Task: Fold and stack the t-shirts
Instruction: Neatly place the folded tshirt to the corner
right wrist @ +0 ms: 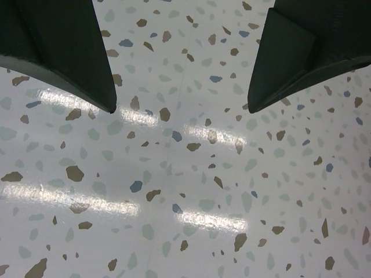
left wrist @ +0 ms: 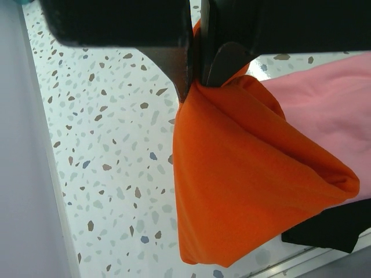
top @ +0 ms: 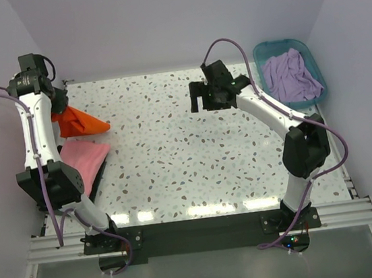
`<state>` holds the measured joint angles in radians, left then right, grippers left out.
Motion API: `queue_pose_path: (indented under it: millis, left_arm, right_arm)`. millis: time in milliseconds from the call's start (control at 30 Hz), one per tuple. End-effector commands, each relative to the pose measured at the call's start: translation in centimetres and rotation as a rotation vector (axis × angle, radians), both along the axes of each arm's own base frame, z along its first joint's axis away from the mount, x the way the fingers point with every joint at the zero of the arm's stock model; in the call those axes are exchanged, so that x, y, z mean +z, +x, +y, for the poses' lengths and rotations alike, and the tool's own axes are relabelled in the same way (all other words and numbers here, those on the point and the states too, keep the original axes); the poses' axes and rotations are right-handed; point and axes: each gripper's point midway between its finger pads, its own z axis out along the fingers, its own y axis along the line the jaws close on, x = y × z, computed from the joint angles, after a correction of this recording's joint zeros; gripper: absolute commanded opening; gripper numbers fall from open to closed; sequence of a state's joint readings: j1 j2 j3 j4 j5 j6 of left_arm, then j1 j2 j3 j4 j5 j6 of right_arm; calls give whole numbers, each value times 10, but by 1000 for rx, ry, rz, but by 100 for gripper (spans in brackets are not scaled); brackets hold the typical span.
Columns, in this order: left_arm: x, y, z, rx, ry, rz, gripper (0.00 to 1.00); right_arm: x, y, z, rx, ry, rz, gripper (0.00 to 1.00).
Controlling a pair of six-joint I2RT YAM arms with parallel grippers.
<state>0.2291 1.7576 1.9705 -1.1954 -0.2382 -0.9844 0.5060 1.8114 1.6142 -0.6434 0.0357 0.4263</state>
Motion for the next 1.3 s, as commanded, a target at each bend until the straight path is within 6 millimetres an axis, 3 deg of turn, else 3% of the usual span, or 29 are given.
queue_pose_path:
  millis: [0,400,533,567,633,667,733,767,833,867,967,1033,1167,1267]
  left_arm:
    - [44,-9,6,-17,42,-105,0]
    - [37,-47,17,-15,48,-64,0]
    - [17,-70,23,2,42,-23,0]
    - [-3,-79,21,-1,20,22,0]
    - [-11,-96,25,13,27,29,0]
    - [-37,-112,23,22,10,95,0]
    - [-48,-137,27,59,22,107,0]
    - [-79,-160,25,89,-3,185,12]
    - [-88,-187,30,154,19,172,34]
    - [-109,-206,29,185,25,225,54]
    - [-115,-224,29,211,71,208,73]
    - [-107,-224,29,206,92,170,77]
    - [-79,-206,23,124,114,27,100]
    - [-51,-186,20,46,154,-132,100]
  right_arm:
    - [34,-5,2,-1,32,-65,99]
    - [40,-23,7,13,33,-75,99]
    - [35,-34,10,22,18,-69,99]
    - [35,-39,13,32,19,-71,99]
    - [28,-46,12,37,6,-63,99]
    - [27,-51,15,45,1,-66,99]
    - [20,-60,13,55,-5,-55,99]
    - [17,-65,16,68,-4,-52,99]
    - [11,-74,14,76,-7,-44,99]
    - [8,-77,16,84,-6,-41,99]
    - [7,-86,12,92,-10,-40,99]
    - [9,-90,9,92,-11,-44,99]
    - [15,-96,5,90,-9,-58,99]
    - [17,-97,2,81,-10,-67,99]
